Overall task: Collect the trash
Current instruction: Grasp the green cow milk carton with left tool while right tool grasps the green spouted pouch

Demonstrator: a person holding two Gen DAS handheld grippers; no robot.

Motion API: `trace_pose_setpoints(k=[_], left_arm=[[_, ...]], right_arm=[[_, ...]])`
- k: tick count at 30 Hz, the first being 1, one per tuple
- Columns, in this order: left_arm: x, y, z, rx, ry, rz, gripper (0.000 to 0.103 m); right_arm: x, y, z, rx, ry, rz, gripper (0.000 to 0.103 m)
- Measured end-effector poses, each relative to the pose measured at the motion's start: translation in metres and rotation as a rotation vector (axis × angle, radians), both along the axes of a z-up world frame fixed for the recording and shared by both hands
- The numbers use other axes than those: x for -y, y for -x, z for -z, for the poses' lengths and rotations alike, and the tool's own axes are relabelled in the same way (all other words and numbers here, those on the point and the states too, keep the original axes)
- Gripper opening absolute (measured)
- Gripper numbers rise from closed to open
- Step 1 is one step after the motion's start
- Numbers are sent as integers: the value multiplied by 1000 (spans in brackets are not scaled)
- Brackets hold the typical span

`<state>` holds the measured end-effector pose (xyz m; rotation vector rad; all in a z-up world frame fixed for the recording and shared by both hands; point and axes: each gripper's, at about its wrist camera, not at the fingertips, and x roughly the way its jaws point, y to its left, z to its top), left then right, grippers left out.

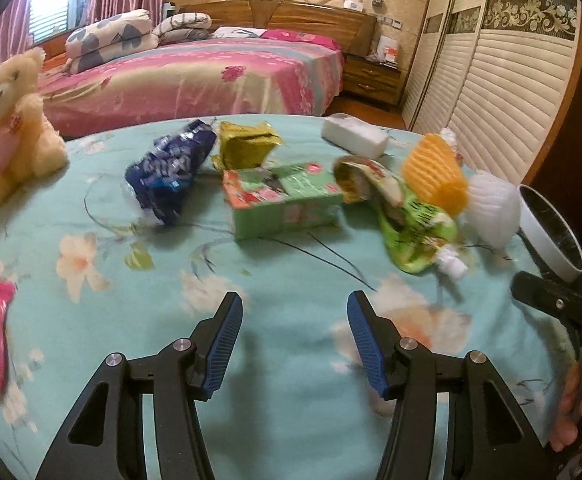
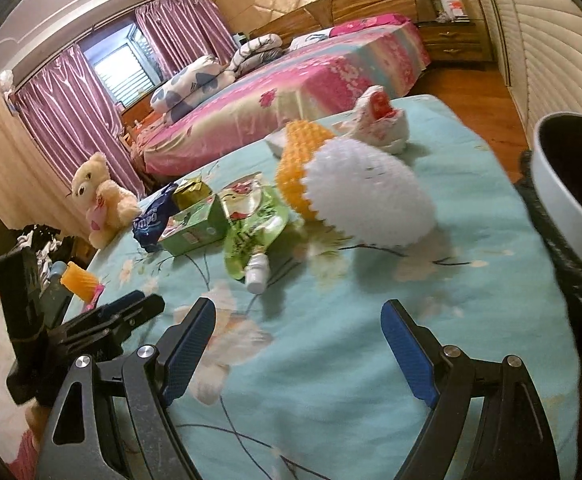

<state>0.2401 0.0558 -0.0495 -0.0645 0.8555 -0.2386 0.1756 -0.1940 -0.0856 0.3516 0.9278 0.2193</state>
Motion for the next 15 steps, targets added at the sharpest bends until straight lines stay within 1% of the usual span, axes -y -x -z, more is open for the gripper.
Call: trace_pose_setpoints(k=[3,5,8,13,14,15], left_arm=[[-11,-20,2,13,-26,6,55],[-16,-34,5,14,-19,5,55],[-17,-53,11,1,-2,22,55],[-10,-74,20,-13,-12,66,53],[-8,-76,20,-12,-9,81,52],[-7,-79,21,-11,0,106,47]], right_arm=[[-8,-7,2,-3,-3,-12,86],[-12,-12,4,-6,-5,-14,86],[-15,-19,8,-19,-17,-8,86],[-13,-25,9,-24,-14,13,85],[-13,-26,9,-23,-13,16,85],[-12,-26,9,-23,-12,20,85]])
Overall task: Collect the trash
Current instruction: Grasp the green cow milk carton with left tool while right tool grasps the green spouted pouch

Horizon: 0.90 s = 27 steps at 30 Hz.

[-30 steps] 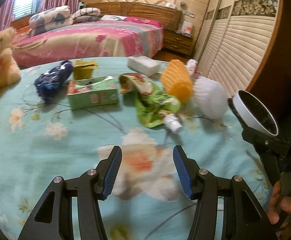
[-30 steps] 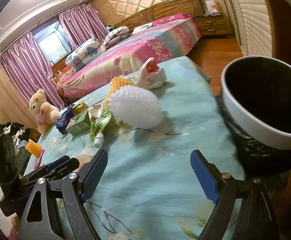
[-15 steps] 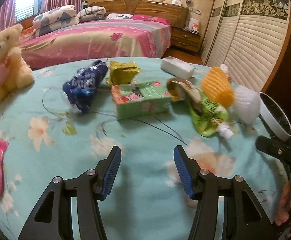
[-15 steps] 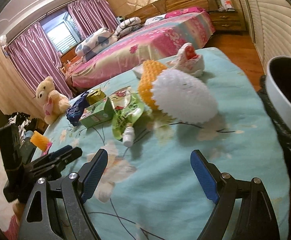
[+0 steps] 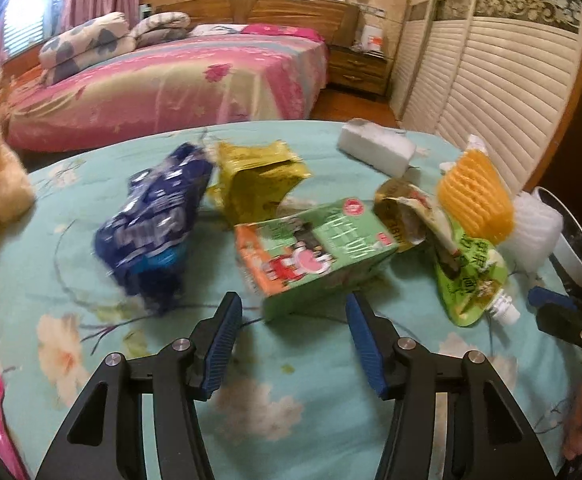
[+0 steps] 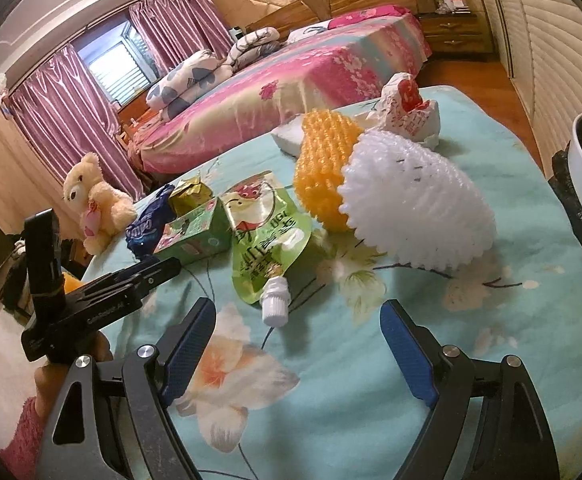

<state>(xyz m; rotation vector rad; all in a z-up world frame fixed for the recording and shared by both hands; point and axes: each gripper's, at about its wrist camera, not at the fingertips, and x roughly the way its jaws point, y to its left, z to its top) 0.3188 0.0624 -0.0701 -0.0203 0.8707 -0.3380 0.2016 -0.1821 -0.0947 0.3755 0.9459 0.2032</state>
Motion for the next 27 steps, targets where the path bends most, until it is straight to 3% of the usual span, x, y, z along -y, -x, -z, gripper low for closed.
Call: trace_pose_setpoints(k=[2,4,6,7,8,9,10,14,17,19,21,23,24,25,27], left_arm=[[4,2,0,-6,11,56,27],[9,9,-1,-8,28,113,27],[9,12,-1,8,-5,101,29],[7,11,-1,12,-19,84,39],[5,7,0,14,-37,54,63],[1,2,-1,27,-55,5,72],[-2,-1,-2,41,-55,-14,77],[1,-22,-1,31,-42,9,77],[12,-32,4,51,-91,53,77],[16,-31,4,53,-98,81,72],[19,-31,5,66,-94,104,57],[22,-30,5,77,-108,109,58],[23,-27,4,92,-118,106,57],[23,-24,3,98,-120,103,57],[23,-14,1,90,-104,85,57]], right_arm=[[2,-1,0,0,-3,8,85],[4,-1,0,-1,-7,11,84],[5,-2,0,-3,-11,9,84],[5,-3,0,-4,-13,5,84],[5,-4,1,-5,-12,1,84],[4,-6,1,-6,-10,-4,84],[3,-7,2,-7,-11,-6,84],[-1,-17,5,-12,-30,-11,81],[-1,-25,10,-28,-42,-14,70],[-1,-29,15,-44,-58,-15,57],[-1,-33,17,-52,-66,-10,54],[-2,-37,18,-54,-77,-10,52],[-3,-38,18,-55,-83,-14,43],[-4,-39,19,-59,-91,-22,25],[-6,-38,18,-58,-111,-38,19]])
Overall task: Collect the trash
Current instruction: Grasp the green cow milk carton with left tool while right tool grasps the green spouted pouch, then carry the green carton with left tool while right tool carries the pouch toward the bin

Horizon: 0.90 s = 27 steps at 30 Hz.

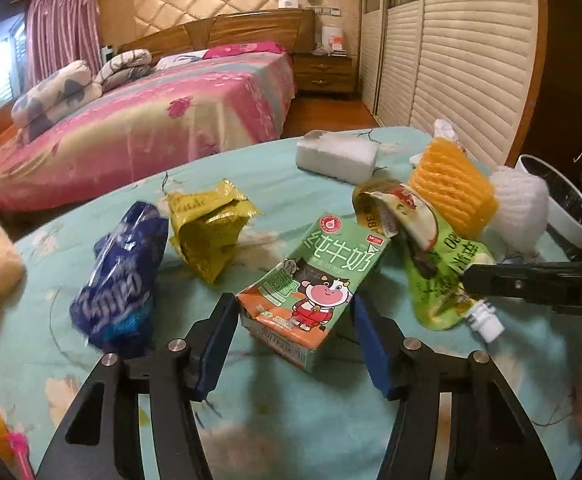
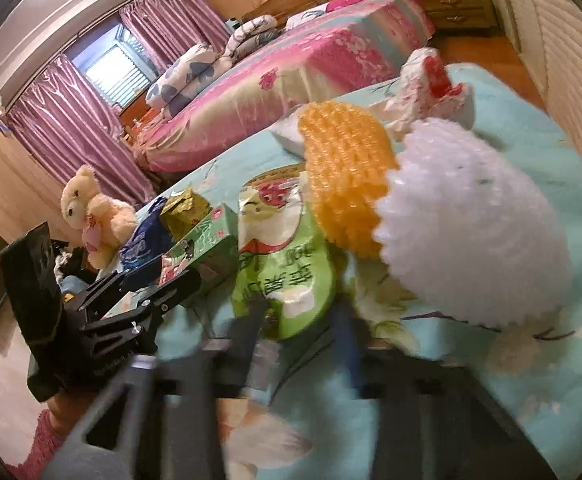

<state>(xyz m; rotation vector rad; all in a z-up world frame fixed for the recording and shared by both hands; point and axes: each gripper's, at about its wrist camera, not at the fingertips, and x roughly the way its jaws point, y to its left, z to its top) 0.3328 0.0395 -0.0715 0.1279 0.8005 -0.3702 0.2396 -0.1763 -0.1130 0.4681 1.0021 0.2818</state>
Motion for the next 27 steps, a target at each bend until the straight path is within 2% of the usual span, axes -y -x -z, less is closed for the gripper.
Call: trace_pose_setpoints(k=[3,6,8,11,12,13,15,18,19,20,21,22,27], left_arm=[[-7,18,3,-25,18,-58,57],[-12,44,4,-48,41,-100,57],[-14,61,2,-46,64,-102,58],[-12,69,-1,-36,58,-113,59],[-10,69,-3,-26,47,-114,59],[-8,67,-3,-22,35,-115,61],[-5,63,-4,-22,18,-116,65],[-1,60,-1,-20,10,-103,65],[1,57,2,-32,5,-97,64],[1,55,5,-42,3,-95,57],[1,53,7,-51,3,-93,57],[0,54,6,-45,11,-95,56],[-8,60,5,-58,72,-123,55]], right_arm=[[-3,10,-6,20,13,-29,12],[0,25,-11,21,12,-60,10],[4,33,-12,14,20,-63,10],[9,38,-10,-12,8,-69,17],[9,38,-9,-17,15,-59,24],[9,37,-8,-17,19,-52,39],[4,33,-8,-4,17,-34,55],[-5,24,-4,0,50,-25,55],[-9,21,-4,11,64,-24,55],[-11,19,-3,18,80,-25,54],[-15,18,-3,20,105,-30,47],[-16,18,-3,18,109,-36,32],[-13,30,-7,33,98,-68,29]])
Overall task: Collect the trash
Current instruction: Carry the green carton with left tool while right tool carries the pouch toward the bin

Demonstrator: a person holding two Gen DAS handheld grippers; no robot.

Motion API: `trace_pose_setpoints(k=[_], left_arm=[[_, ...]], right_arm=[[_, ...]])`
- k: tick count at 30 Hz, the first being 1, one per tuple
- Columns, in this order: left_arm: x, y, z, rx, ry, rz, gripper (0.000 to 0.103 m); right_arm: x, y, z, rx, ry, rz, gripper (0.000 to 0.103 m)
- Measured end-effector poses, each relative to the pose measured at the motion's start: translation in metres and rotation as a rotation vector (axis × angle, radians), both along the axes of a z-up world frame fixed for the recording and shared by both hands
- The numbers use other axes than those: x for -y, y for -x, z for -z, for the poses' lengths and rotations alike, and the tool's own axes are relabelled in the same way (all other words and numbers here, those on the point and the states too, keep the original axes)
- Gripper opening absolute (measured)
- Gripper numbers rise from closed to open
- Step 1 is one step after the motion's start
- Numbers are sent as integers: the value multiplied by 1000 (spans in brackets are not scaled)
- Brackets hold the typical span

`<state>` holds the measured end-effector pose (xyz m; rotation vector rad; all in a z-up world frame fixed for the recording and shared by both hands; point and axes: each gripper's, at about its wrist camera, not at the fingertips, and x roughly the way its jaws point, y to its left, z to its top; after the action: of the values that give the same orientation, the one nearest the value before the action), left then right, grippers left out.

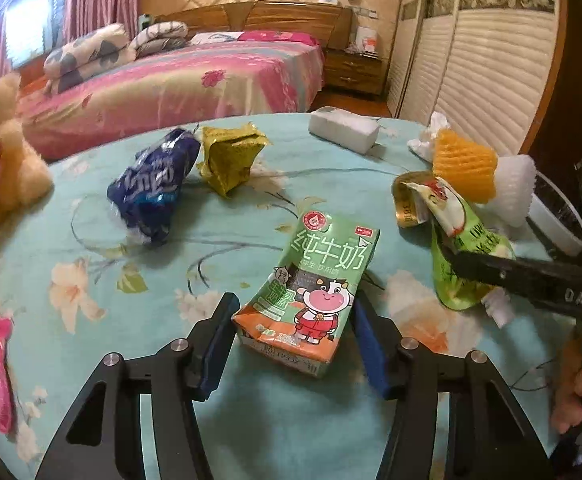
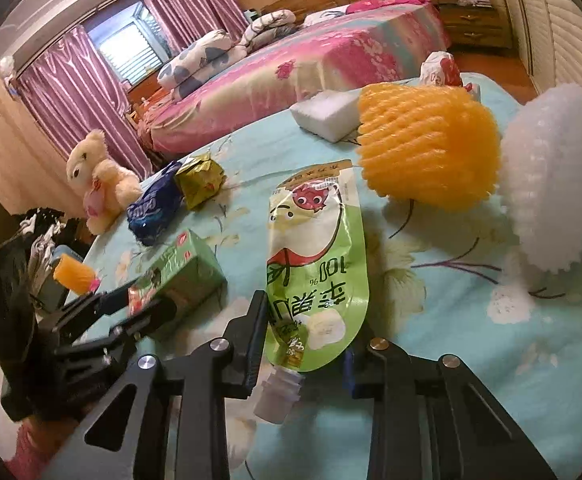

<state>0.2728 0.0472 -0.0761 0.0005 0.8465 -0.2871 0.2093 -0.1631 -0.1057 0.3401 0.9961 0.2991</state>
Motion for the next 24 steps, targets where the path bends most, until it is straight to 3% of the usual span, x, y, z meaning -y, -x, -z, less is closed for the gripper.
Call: trace_pose_setpoints(k=[6,12,24], left_arm=[[8,26,-11,22,74,-5,55],[35,48,-25,49,118,51,55],[98,59,-33,44,128,187,55]], right_arm=[[13,26,-18,46,-9,3,29],[35,53,-34,87,8,44,29],[89,98,-53,135,69,162,29]])
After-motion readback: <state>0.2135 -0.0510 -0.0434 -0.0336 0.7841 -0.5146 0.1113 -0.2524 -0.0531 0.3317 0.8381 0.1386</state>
